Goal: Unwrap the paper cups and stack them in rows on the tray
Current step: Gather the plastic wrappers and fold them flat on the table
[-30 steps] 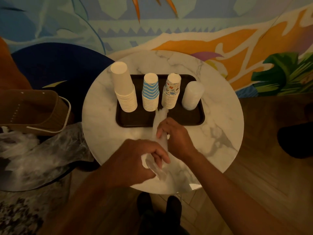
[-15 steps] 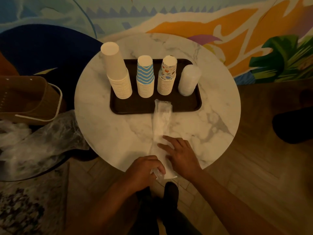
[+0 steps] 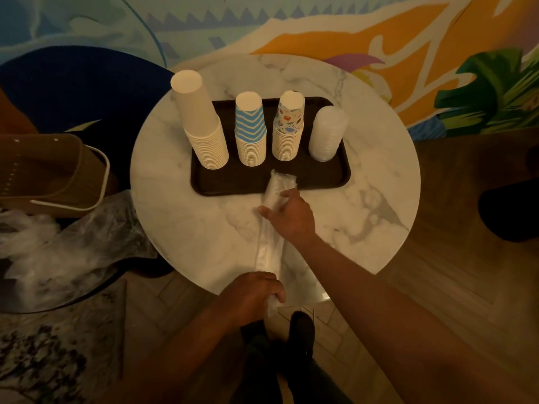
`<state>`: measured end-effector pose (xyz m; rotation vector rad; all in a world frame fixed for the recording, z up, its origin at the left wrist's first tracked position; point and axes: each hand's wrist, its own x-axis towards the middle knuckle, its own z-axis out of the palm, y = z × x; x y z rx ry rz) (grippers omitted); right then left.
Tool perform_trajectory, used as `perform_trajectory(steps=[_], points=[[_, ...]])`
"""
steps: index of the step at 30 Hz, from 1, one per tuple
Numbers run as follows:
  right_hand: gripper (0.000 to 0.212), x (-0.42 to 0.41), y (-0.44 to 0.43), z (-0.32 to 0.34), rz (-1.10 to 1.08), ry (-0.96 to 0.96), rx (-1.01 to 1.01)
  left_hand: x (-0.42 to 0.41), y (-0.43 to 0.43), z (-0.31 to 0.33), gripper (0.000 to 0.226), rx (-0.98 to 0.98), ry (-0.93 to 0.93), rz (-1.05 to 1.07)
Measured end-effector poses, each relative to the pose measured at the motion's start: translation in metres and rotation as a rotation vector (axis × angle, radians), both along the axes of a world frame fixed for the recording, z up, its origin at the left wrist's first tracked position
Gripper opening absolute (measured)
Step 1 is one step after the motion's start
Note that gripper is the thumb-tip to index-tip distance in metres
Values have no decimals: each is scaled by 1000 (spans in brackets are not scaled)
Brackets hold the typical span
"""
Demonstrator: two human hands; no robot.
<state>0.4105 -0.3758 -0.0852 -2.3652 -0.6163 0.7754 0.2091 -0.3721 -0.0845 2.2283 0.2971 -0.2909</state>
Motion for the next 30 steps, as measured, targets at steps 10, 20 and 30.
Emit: perform_trajectory(steps=[10, 20, 30], points=[[9, 16, -3, -7, -144, 33, 69, -11, -11, 1, 39, 14, -130, 146], [51, 13, -20, -13, -204, -119, 241, 2, 6, 41, 45, -208, -240, 373], [16, -12, -46, -13, 430, -393, 520, 31, 33, 57, 30, -374, -81, 349]])
